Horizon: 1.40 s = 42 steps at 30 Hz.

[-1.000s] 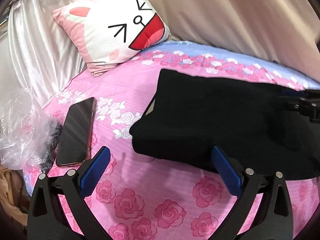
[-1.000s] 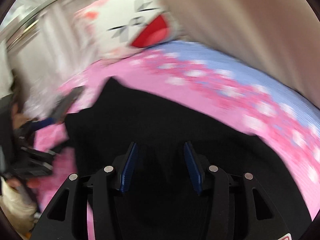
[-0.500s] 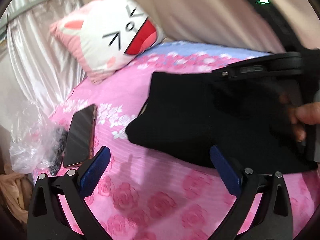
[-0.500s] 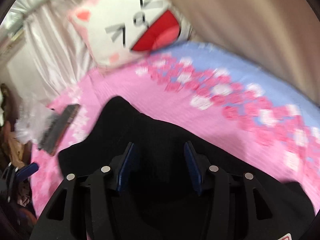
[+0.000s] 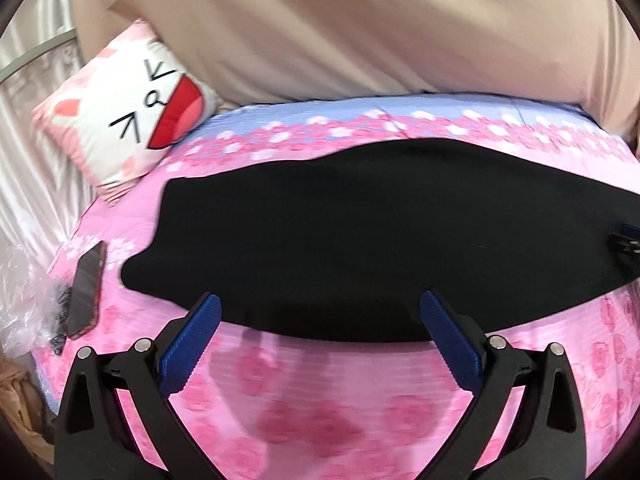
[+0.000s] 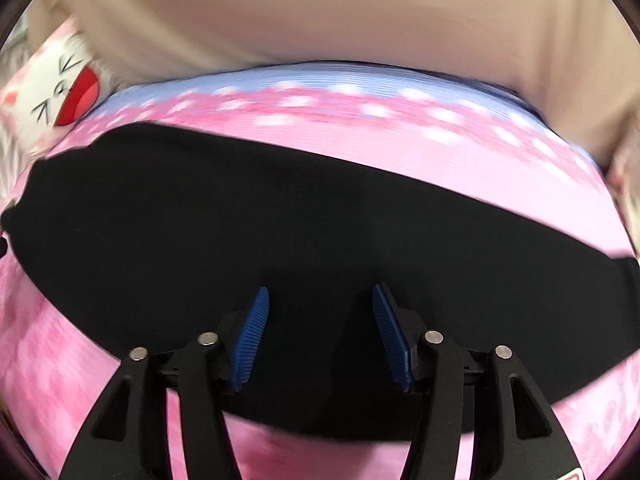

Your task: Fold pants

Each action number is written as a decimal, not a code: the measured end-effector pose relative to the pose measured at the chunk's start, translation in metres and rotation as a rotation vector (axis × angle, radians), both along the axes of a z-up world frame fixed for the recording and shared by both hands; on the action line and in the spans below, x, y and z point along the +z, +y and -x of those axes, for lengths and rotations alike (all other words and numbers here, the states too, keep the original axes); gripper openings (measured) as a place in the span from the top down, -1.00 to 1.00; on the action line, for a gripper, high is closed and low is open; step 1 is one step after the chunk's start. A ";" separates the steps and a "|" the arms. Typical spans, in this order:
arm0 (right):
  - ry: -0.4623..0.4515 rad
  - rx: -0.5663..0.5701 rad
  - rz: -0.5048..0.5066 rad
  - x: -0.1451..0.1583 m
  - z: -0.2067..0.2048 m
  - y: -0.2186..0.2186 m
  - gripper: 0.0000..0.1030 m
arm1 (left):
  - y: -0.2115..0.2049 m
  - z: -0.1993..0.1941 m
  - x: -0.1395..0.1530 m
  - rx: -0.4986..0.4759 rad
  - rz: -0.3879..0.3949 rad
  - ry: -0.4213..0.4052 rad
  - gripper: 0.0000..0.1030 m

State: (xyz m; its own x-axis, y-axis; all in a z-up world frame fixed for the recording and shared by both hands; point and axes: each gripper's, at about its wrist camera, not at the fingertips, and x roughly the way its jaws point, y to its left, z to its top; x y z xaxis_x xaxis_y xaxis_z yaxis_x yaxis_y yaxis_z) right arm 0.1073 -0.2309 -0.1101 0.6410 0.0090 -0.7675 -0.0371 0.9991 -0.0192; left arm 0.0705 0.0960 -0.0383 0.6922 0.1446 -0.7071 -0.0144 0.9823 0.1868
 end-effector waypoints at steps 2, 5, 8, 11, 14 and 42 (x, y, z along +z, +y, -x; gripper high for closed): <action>-0.008 -0.093 -0.013 0.005 0.018 -0.045 -0.11 | -0.019 -0.002 -0.003 -0.010 -0.006 0.017 -0.90; -0.043 -0.198 -0.029 0.009 0.042 -0.105 -0.14 | -0.041 -0.003 -0.006 -0.022 -0.010 0.034 -0.90; -0.029 -0.309 -0.022 -0.001 0.056 -0.165 -0.11 | -0.064 -0.006 -0.011 -0.033 -0.029 0.053 -0.90; -0.072 -0.344 -0.164 0.007 0.074 -0.207 -0.16 | -0.084 -0.010 -0.016 -0.046 -0.046 0.073 -0.90; -0.118 -0.377 -0.099 0.017 0.080 -0.224 -0.17 | -0.103 -0.011 -0.019 -0.059 -0.056 0.084 -0.90; -0.115 -0.273 -0.089 -0.003 0.130 -0.113 -0.38 | -0.108 0.026 -0.046 -0.073 0.024 0.116 -0.90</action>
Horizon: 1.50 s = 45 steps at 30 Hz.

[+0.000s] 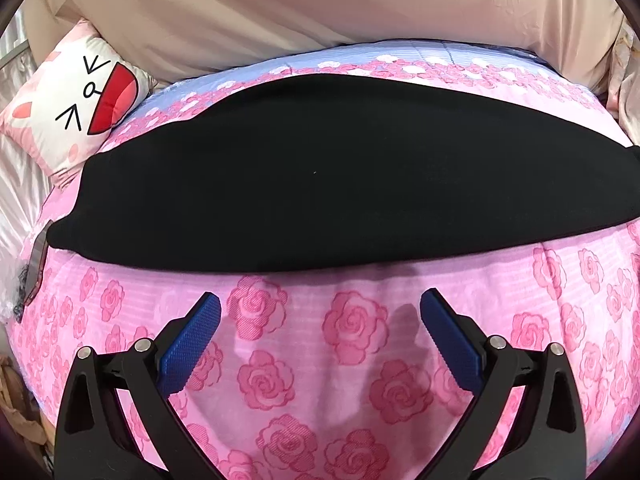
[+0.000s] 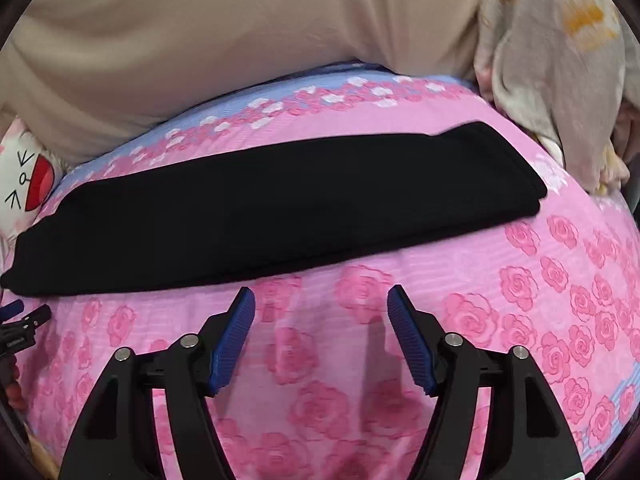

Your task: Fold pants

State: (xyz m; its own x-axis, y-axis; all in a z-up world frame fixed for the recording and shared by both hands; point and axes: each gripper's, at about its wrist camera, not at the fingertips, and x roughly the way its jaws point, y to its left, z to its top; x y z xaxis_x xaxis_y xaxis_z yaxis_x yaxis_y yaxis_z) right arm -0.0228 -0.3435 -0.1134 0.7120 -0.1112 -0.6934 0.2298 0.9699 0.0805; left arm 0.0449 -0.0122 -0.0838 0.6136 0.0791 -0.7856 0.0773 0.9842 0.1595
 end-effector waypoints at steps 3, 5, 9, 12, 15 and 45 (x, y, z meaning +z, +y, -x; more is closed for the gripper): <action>0.002 0.020 -0.011 0.001 -0.001 0.015 -0.40 | 0.009 0.002 0.001 0.013 0.008 -0.002 -0.90; 0.005 0.022 -0.003 0.001 -0.002 0.021 -0.40 | 0.016 0.003 0.002 0.024 0.010 -0.004 -0.90; -0.005 0.005 -0.009 0.010 -0.001 0.024 -0.40 | 0.026 0.004 0.008 0.042 0.036 -0.017 -0.90; -0.026 0.005 0.002 0.022 0.001 0.024 -0.43 | 0.029 0.004 0.013 0.041 0.036 -0.032 -0.90; -0.041 -0.027 0.002 0.029 0.002 0.008 -0.45 | 0.031 0.002 0.020 0.042 0.035 -0.045 -0.90; -0.111 0.001 -0.363 0.055 -0.082 -0.106 0.66 | 0.035 -0.014 0.024 0.075 0.034 -0.066 -0.90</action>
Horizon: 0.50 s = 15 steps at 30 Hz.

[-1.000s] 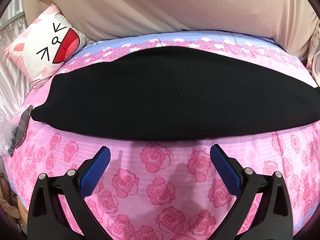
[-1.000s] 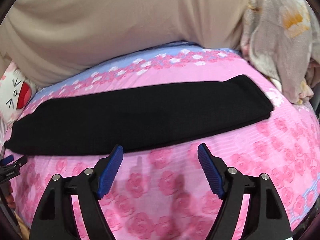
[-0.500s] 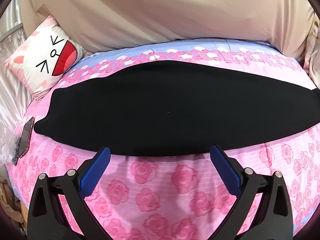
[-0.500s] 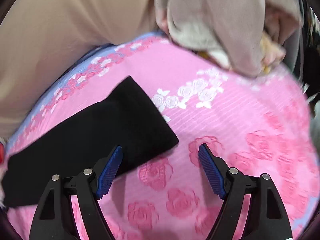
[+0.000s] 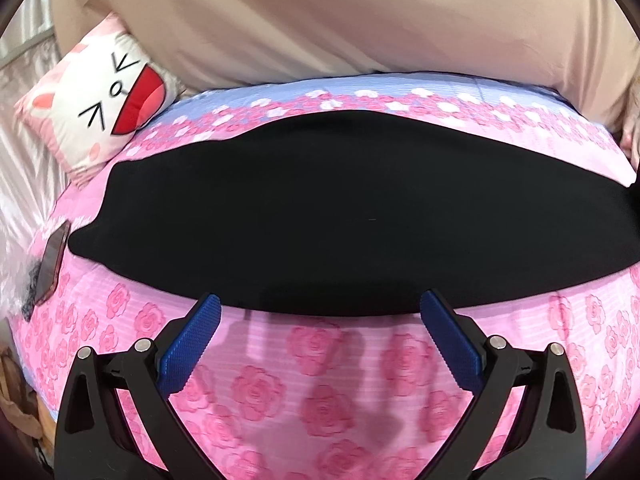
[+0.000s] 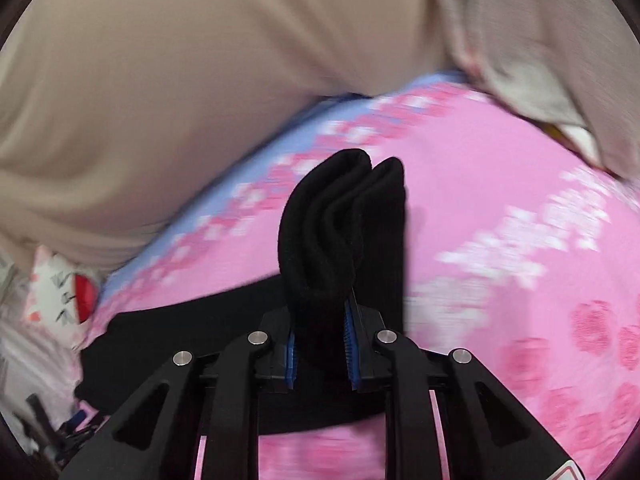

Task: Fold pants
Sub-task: 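Grasp the pants leg end with the right tool and lift it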

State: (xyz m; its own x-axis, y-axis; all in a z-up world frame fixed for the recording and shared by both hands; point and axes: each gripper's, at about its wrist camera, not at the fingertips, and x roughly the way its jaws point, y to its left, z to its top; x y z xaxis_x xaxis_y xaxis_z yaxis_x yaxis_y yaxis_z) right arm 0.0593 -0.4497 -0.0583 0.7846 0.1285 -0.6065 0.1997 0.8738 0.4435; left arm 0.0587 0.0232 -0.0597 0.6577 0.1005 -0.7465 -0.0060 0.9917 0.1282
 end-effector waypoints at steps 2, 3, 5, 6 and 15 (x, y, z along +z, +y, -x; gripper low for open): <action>-0.025 0.088 0.007 0.016 -0.016 0.040 0.66 | 0.013 0.000 -0.001 0.019 0.021 0.000 -0.90; -0.035 0.153 0.005 0.023 -0.028 0.068 0.66 | 0.023 0.000 -0.001 0.032 0.036 -0.002 -0.90; -0.039 0.274 0.021 0.032 -0.054 0.128 0.66 | 0.035 0.002 0.000 0.048 0.049 -0.006 -0.90; -0.037 0.314 0.030 0.033 -0.063 0.150 0.66 | 0.044 0.003 0.001 0.058 0.056 -0.010 -0.90; 0.110 0.645 0.191 -0.033 -0.123 0.363 0.46 | 0.132 0.008 0.012 0.185 0.078 -0.051 -0.90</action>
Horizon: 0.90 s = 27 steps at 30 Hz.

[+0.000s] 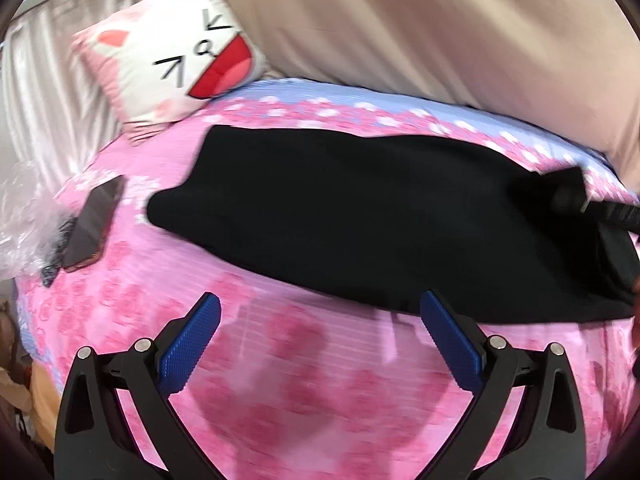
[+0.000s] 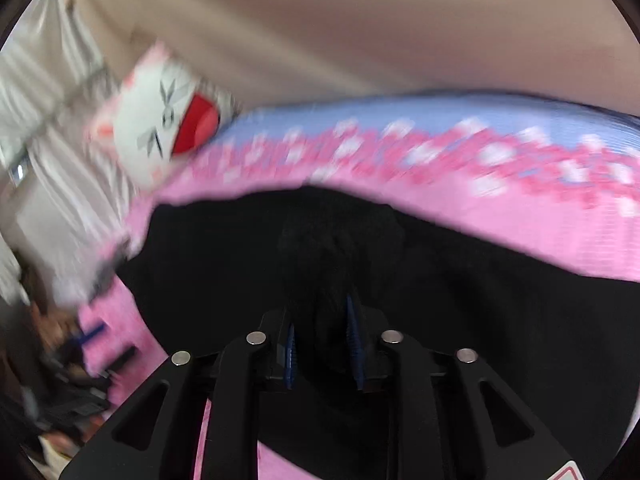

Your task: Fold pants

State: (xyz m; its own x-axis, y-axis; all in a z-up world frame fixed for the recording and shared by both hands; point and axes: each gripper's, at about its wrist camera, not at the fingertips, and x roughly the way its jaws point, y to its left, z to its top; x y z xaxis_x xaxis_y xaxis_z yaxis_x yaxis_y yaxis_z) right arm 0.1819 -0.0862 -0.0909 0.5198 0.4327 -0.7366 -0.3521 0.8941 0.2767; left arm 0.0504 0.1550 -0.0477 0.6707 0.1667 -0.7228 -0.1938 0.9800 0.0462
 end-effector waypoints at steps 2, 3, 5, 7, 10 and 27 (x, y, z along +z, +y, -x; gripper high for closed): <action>-0.008 0.009 0.092 -0.018 0.005 0.022 0.39 | 0.018 -0.003 -0.001 0.025 0.006 -0.002 -0.90; -0.031 0.002 0.101 -0.019 0.013 0.021 0.29 | 0.025 -0.005 -0.002 0.035 0.015 -0.001 -0.90; -0.076 -0.012 0.067 -0.006 0.030 0.017 0.13 | 0.048 -0.011 -0.005 0.069 0.071 0.001 -0.90; -0.131 -0.044 0.035 0.009 0.051 -0.001 -0.17 | 0.071 -0.017 -0.011 0.111 0.151 0.005 -0.90; -0.245 -0.147 0.087 0.023 0.084 -0.031 -0.35 | 0.107 -0.026 -0.022 0.192 0.286 0.009 -0.90; -0.299 -0.635 -0.039 -0.001 0.143 -0.178 -0.36 | 0.076 -0.096 0.030 0.111 0.105 -0.122 0.72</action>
State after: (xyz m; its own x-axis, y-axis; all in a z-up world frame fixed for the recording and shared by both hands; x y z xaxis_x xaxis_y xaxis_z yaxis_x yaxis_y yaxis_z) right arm 0.0392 -0.2638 -0.0916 0.8583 0.0014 -0.5131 0.1689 0.9435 0.2851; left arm 0.1468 0.2312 -0.0179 0.7362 0.1726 -0.6543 -0.2987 0.9505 -0.0853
